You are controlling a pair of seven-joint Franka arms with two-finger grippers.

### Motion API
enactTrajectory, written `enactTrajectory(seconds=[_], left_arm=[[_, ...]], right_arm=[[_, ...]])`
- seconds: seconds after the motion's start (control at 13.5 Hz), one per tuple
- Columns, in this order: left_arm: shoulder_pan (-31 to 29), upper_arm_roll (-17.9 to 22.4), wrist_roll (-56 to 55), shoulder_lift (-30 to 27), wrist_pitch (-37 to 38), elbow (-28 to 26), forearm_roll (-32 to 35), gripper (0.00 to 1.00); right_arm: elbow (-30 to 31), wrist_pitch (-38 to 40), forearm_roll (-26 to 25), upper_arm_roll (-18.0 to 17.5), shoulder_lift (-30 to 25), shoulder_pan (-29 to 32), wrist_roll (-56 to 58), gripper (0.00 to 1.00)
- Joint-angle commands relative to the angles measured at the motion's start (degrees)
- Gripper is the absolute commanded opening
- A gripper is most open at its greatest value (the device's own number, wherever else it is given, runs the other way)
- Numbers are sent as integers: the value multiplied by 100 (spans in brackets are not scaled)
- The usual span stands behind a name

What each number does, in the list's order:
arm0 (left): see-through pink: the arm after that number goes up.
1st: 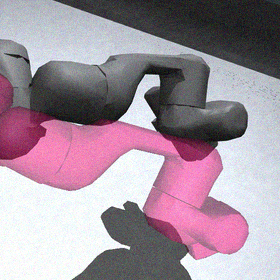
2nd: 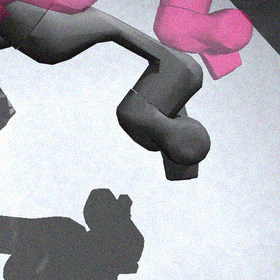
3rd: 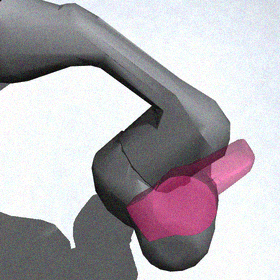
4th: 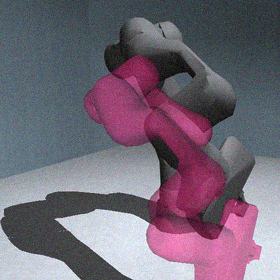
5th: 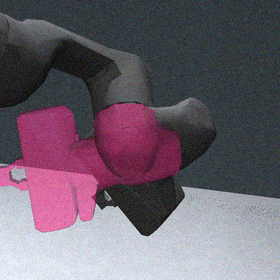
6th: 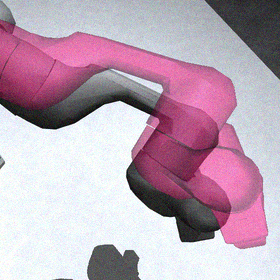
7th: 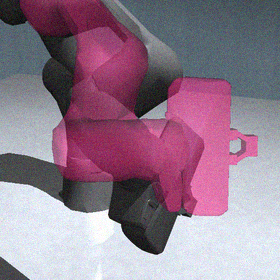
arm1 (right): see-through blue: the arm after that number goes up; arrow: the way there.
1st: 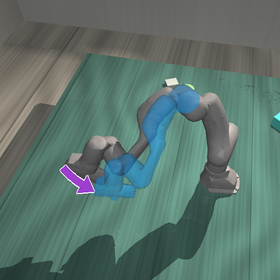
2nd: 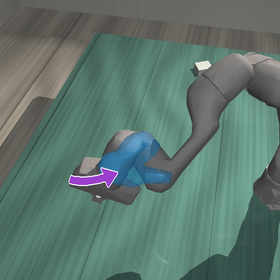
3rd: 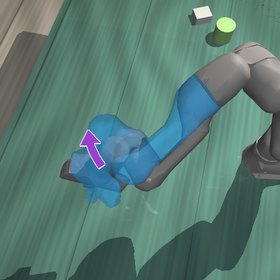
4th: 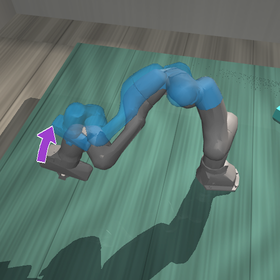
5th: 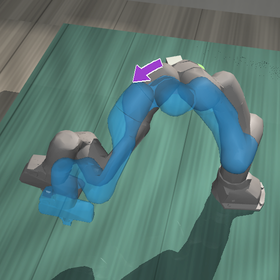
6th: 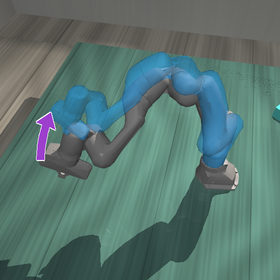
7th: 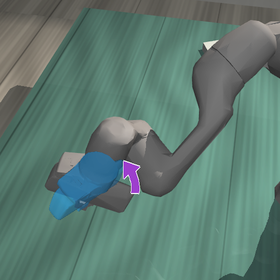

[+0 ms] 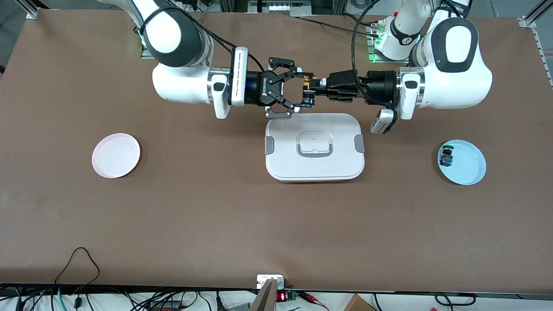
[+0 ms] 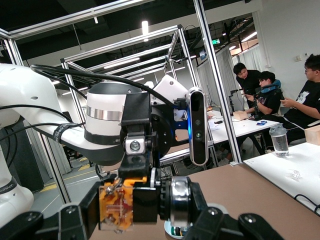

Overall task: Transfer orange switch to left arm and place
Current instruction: 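Open the right gripper while the left gripper pulls the switch away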

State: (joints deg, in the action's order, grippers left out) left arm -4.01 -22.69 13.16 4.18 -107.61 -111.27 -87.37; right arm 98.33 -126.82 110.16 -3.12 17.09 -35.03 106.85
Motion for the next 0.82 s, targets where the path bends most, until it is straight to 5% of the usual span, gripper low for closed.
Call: enactTrajectory(seconds=[0.0,0.07,0.15,0.45,0.74], left_arm=[[-38,-34,-103,-93,12,-53,-167,0],[-47,-34,-103,-93,12,-44,-149,0],[-47,-34,-103,-101,29,-18,-132,0],[-152,10,-147,-101,380,0,-79,0],[-617,19,-226,-93,1099,-9,843,0]], right_arm=[[2,-71,67,66,-4,-136,161,0],[28,-63,67,66,-13,-136,144,16],[63,-80,84,66,-13,-145,170,99],[98,-71,137,66,-22,-145,170,100],[99,-71,137,75,-57,-84,56,100]])
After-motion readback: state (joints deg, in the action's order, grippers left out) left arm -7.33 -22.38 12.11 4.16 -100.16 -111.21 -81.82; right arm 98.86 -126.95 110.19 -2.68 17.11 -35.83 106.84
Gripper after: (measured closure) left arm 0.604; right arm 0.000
